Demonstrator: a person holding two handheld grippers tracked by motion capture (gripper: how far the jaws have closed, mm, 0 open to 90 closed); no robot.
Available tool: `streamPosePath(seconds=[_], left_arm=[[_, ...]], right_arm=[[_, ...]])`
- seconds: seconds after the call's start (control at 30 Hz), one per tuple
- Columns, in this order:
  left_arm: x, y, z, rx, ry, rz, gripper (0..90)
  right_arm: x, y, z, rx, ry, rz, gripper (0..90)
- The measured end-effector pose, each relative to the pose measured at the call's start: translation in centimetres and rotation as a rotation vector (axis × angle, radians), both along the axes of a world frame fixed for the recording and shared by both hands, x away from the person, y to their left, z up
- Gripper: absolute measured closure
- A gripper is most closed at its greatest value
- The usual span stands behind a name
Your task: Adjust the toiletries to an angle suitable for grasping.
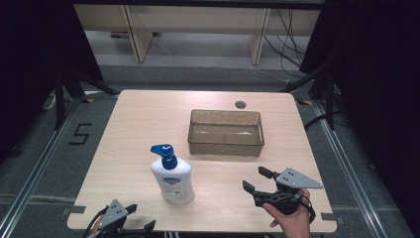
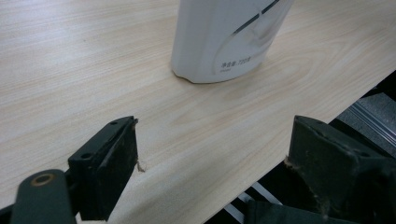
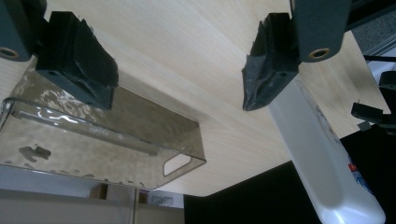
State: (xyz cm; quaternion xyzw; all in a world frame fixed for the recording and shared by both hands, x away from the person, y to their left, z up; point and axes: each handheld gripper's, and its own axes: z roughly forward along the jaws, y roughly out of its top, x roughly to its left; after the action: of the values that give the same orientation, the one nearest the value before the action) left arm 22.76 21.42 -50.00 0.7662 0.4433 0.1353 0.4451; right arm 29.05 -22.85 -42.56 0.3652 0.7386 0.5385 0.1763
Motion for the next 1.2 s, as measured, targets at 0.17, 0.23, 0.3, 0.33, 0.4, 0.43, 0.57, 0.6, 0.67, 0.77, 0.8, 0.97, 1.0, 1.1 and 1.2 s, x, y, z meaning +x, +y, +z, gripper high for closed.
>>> streamPosePath(seconds=[0.17, 0.23, 0.3, 0.33, 0.4, 0.43, 0.57, 0.6, 0.67, 0.77, 0.8, 0.97, 1.0, 1.1, 1.2], left_arm=[[0.0, 0.0, 0.0, -0.004, -0.001, 0.001, 15.3], [0.0, 0.0, 0.0, -0.001, -0.004, -0.001, 15.3], [0.0, 0.0, -0.1, -0.008, -0.002, 0.006, 15.3], [0.0, 0.0, 0.0, 0.004, 0.002, 0.002, 15.3], [-0.1, 0.0, 0.1, 0.018, 0.008, 0.005, 15.3], [0.0, 0.0, 0.0, 0.005, 0.005, -0.001, 15.3], [0.0, 0.0, 0.0, 0.005, 0.005, 0.001, 15.3], [0.0, 0.0, 0.0, 0.005, 0.005, 0.001, 15.3], [0.0, 0.0, 0.0, 0.006, 0.005, 0.001, 15.3], [0.0, 0.0, 0.0, 0.005, 0.006, -0.001, 15.3], [0.0, -0.1, 0.0, 0.001, 0.005, 0.002, 15.3], [-0.1, 0.0, 0.0, 0.015, 0.007, 0.000, 15.3], [-0.1, 0.0, 0.0, 0.014, 0.007, 0.001, 15.2], [-0.1, 0.0, 0.0, 0.009, 0.007, 0.001, 15.3], [0.0, -0.1, 0.0, 0.007, 0.007, 0.001, 15.3]], right_arm=[[0.2, 0.4, 0.6, -0.015, -0.021, 0.008, 26.9], [0.3, 0.5, 0.8, -0.027, -0.028, 0.019, 26.9], [0.4, 0.9, 1.0, -0.001, -0.021, 0.031, 26.9], [0.5, 0.9, 1.3, -0.008, -0.019, 0.034, 26.9], [0.4, 1.1, 1.4, 0.010, 0.001, 0.032, 26.9], [0.7, 1.2, 1.5, 0.001, -0.026, 0.045, 27.0], [0.9, 1.6, 1.9, -0.002, -0.034, 0.052, 27.1], [0.9, 1.8, 2.0, 0.003, -0.025, 0.054, 27.1], [1.1, 2.2, 2.2, 0.008, -0.035, 0.067, 27.3], [1.0, 2.9, 2.7, 0.008, -0.024, 0.073, 27.3], [1.0, 2.9, 2.7, 0.008, -0.024, 0.073, 27.3], [1.2, 4.3, 3.5, 0.013, -0.040, 0.118, 27.4], [1.3, 4.6, 3.6, 0.021, -0.045, 0.134, 27.4], [1.4, 5.5, 4.1, 0.023, -0.064, 0.162, 28.0], [1.4, 6.3, 4.4, 0.040, -0.071, 0.194, 28.4]])
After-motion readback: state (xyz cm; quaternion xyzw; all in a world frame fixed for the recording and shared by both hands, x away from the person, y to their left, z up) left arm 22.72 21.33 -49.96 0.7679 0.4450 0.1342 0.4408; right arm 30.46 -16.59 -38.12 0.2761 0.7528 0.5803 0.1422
